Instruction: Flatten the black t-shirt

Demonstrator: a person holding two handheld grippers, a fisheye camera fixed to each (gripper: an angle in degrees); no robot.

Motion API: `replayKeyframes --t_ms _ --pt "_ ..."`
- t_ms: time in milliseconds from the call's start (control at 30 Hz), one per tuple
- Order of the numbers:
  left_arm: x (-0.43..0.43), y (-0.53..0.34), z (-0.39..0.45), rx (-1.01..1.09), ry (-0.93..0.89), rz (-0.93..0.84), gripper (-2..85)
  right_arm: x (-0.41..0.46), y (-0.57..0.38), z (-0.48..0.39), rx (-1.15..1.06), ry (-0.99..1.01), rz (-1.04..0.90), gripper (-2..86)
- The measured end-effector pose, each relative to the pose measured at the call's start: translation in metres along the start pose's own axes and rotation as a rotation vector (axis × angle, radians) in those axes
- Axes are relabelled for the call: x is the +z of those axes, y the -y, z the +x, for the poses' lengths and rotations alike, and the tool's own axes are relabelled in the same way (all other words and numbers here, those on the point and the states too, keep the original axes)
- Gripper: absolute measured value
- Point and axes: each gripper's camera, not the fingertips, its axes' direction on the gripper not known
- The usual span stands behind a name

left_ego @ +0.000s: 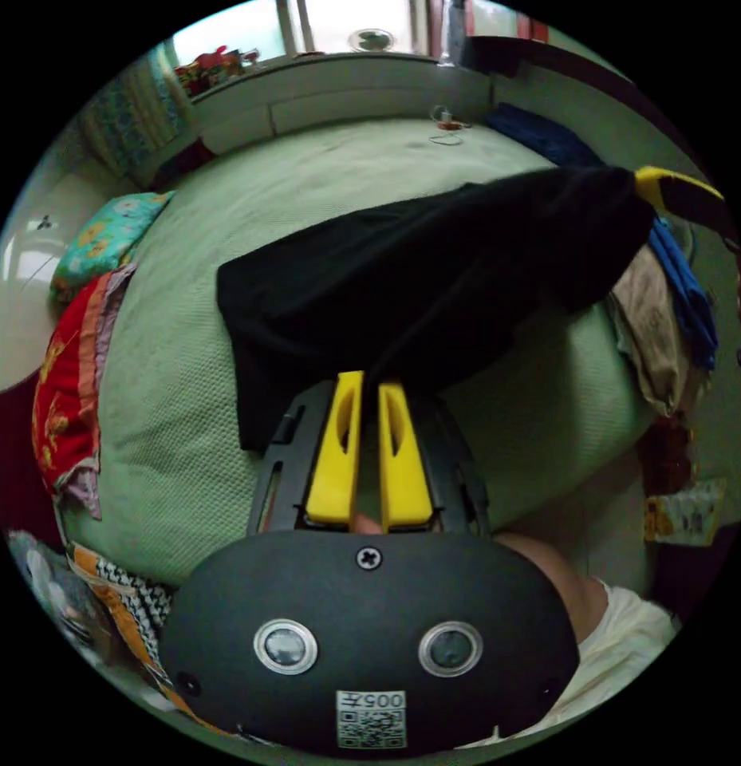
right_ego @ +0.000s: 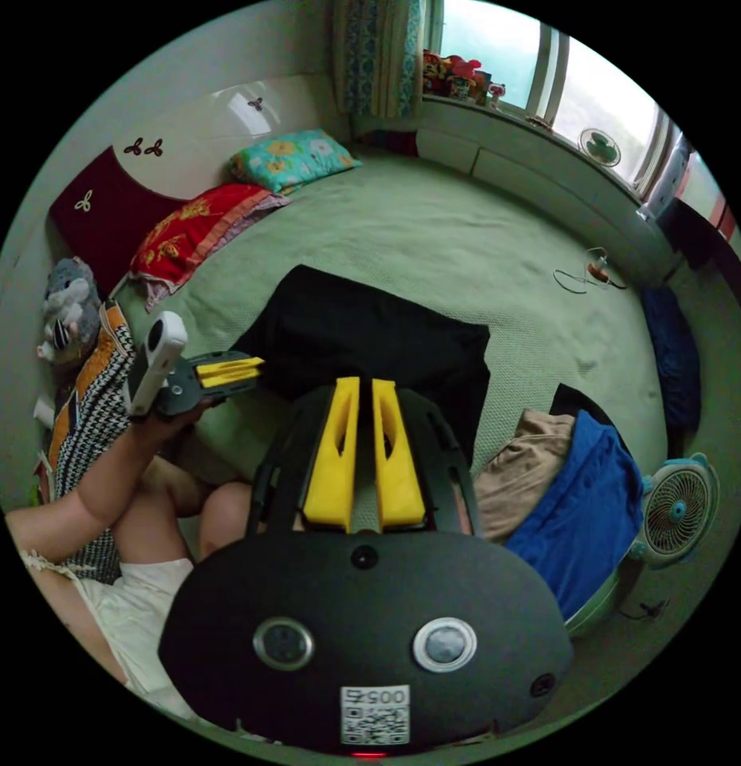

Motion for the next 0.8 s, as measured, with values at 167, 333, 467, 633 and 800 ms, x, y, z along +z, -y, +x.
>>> replayKeyframes --t_ms 167,333,467,633,800 --pt "-0.027 -0.002 -0.013 -0.047 -0.068 0.093 1.4 0.014 -0.011 0.01 -0.009 -0.007 -0.021 -0.8" --pt "-0.067 0.048 -0.032 -0.031 -0.059 0.151 1.0 0.019 0.017 0.025 -0.006 -0.048 0.004 -0.9" --pt "-0.094 0.125 -0.047 -0.031 0.12 0.186 1.7 0.009 0.101 0.05 0.057 -0.142 0.092 -0.9" --pt "-0.105 0.194 -0.08 -0.255 0.201 0.195 9.6 0.011 0.189 0.07 0.178 -0.34 0.226 1.7" --pt "-0.078 0.149 -0.087 -0.261 0.013 0.204 11.5 0.041 0.17 0.064 0.276 -0.315 0.251 6.8"
